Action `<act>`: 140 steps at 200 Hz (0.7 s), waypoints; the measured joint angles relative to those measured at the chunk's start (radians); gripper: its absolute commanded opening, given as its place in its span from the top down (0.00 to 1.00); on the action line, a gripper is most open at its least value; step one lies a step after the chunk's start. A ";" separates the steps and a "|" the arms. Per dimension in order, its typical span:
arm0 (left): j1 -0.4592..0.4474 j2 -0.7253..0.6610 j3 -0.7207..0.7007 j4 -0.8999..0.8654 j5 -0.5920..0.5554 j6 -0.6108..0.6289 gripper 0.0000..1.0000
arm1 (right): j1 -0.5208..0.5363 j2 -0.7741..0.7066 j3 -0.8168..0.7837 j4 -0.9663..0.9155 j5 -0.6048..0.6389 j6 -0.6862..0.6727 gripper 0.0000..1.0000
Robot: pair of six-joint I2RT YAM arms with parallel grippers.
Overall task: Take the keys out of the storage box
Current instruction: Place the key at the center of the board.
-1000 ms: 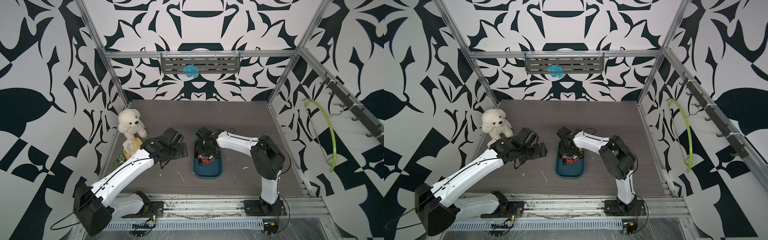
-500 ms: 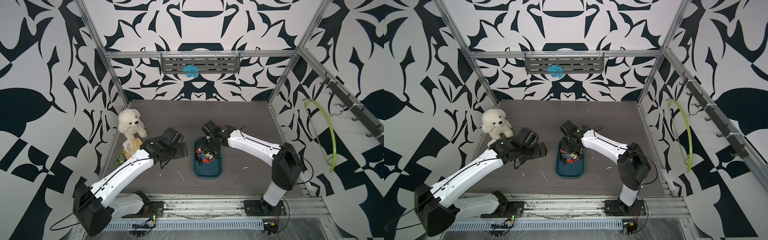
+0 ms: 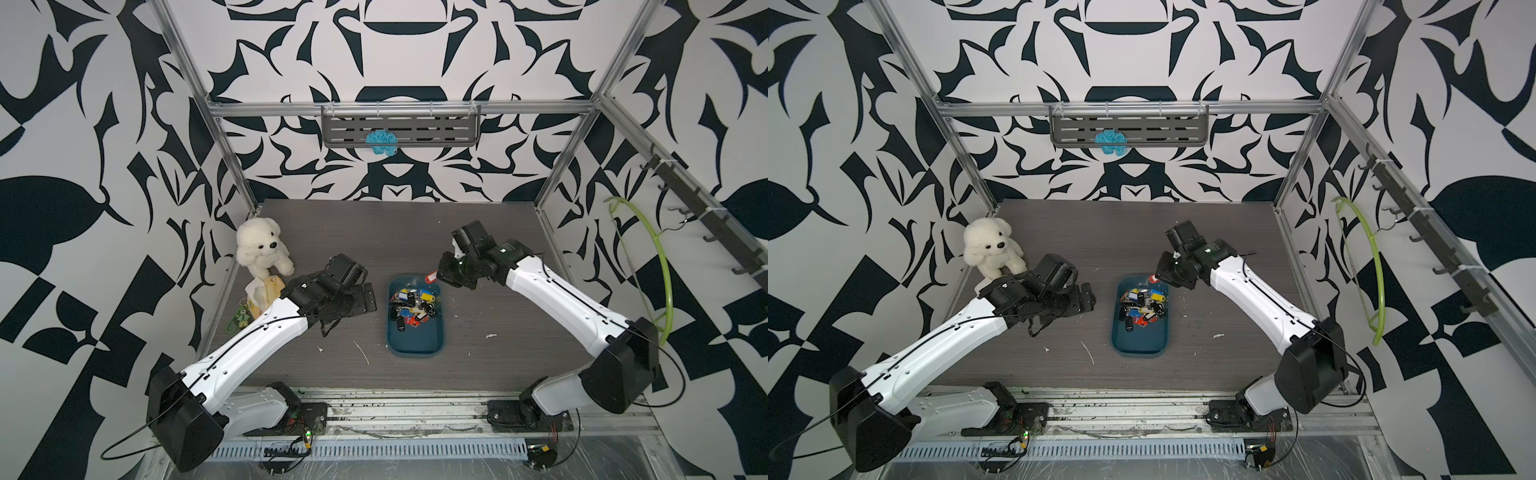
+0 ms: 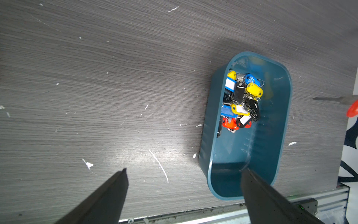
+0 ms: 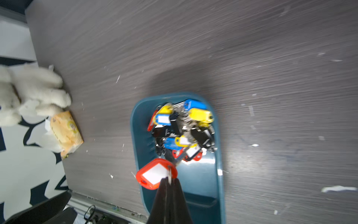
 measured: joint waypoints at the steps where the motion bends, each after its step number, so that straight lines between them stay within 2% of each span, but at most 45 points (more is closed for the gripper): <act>1: 0.000 0.000 0.000 0.000 0.000 0.000 0.02 | -0.003 -0.001 -0.001 -0.001 -0.001 0.000 1.00; 47: 0.000 0.019 0.023 0.001 0.008 0.002 0.06 | -0.219 0.010 -0.042 -0.050 -0.006 -0.103 1.00; 55: 0.000 0.027 0.030 -0.001 0.010 0.004 0.06 | -0.248 0.024 -0.047 -0.050 -0.004 -0.121 0.98; 102: -0.013 0.077 0.071 -0.010 0.020 0.015 0.08 | -0.326 0.131 -0.102 -0.020 -0.014 -0.181 0.92; 111: -0.017 0.077 0.074 -0.011 0.020 0.016 0.09 | -0.334 0.154 -0.109 -0.011 -0.019 -0.187 0.86; 124: -0.023 0.079 0.079 -0.013 0.020 0.019 0.10 | -0.341 0.185 -0.115 0.003 -0.031 -0.193 0.63; 128: -0.024 0.081 0.081 -0.014 0.020 0.019 0.05 | -0.343 0.192 -0.116 0.007 -0.033 -0.206 0.54; 136: -0.027 0.090 0.087 -0.017 0.020 0.021 0.00 | -0.345 0.201 -0.118 0.016 -0.036 -0.209 0.43; 140: -0.029 0.096 0.089 -0.018 0.020 0.021 0.01 | -0.345 0.203 -0.120 0.019 -0.040 -0.212 0.40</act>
